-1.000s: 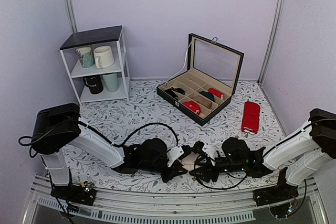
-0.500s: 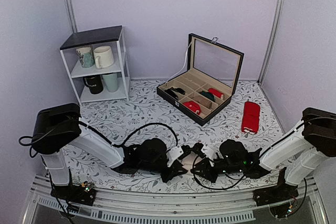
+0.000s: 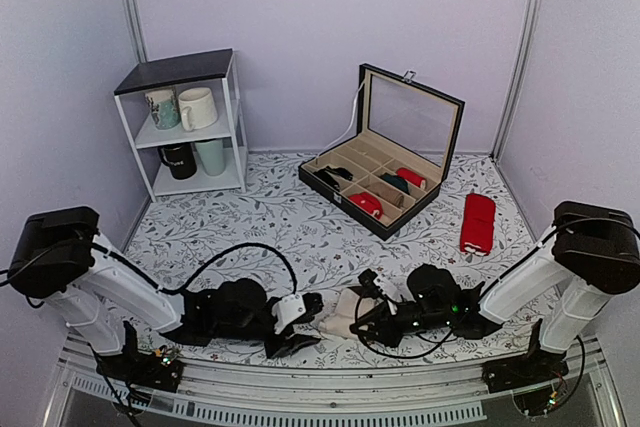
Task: Roll the socks
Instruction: Roll a pair of socks at the center of the board.
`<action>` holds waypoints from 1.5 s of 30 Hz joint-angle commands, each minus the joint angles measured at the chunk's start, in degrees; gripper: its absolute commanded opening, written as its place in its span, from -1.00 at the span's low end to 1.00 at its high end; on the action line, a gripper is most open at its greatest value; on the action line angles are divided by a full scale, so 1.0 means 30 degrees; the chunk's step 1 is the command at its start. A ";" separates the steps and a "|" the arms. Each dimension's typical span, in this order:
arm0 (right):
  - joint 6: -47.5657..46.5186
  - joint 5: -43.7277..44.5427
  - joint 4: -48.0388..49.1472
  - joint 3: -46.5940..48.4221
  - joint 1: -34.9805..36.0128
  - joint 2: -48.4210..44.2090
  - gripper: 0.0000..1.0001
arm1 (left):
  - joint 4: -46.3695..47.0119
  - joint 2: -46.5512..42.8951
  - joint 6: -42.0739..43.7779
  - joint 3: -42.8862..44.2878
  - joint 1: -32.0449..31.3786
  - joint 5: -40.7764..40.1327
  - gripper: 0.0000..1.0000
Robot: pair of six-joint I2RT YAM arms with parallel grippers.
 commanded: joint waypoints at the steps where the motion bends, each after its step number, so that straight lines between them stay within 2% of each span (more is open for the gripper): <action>1: 0.1829 -0.1315 -0.3954 -0.0851 0.0092 0.1475 -0.83 | 0.4689 -0.1473 0.2746 -0.1826 -0.0610 -0.0653 0.17; 5: 0.2486 -0.2144 -0.4083 -0.0910 0.0087 0.1620 -0.83 | 0.6213 -0.0707 0.3735 -0.2058 -0.0677 -0.0067 0.38; 12: 0.3219 -0.3564 -0.5788 -0.0448 -0.0118 0.1537 -0.83 | 0.7197 0.1632 0.4496 -0.1232 -0.0876 0.0600 0.38; 18: 0.3658 -0.4010 -0.6231 -0.0476 -0.0639 0.1703 -0.82 | 0.7372 0.2880 0.4439 -0.0487 -0.1214 0.1166 0.30; 24: 0.3649 -0.4089 -0.6357 -0.0320 -0.0813 0.2227 -0.82 | 0.6917 0.3481 0.4378 0.0024 -0.1286 0.1339 0.14; 31: 0.3591 -0.4210 -0.6342 -0.0257 -0.0886 0.2331 -0.82 | 0.5565 0.4489 0.4158 0.0975 -0.1272 0.1304 -0.21; 32: 0.3524 -0.4236 -0.6377 -0.0229 -0.0901 0.2344 -0.82 | 0.5389 0.4657 0.4107 0.1143 -0.1279 0.1291 -0.31; 35: 0.3419 -0.4258 -0.6372 -0.0113 -0.0919 0.2364 -0.82 | 0.4546 0.5068 0.3996 0.1846 -0.1286 0.0952 -0.97; 40: 0.3297 -0.4368 -0.6442 -0.0074 -0.0916 0.2349 -0.82 | 0.2885 0.5229 0.3509 0.2670 -0.1258 0.0037 -1.00; 45: 0.3140 -0.4130 -0.6545 -0.0101 -0.0920 0.2107 -0.78 | -0.0839 0.5311 0.2523 0.4280 -0.1004 -0.0074 -1.00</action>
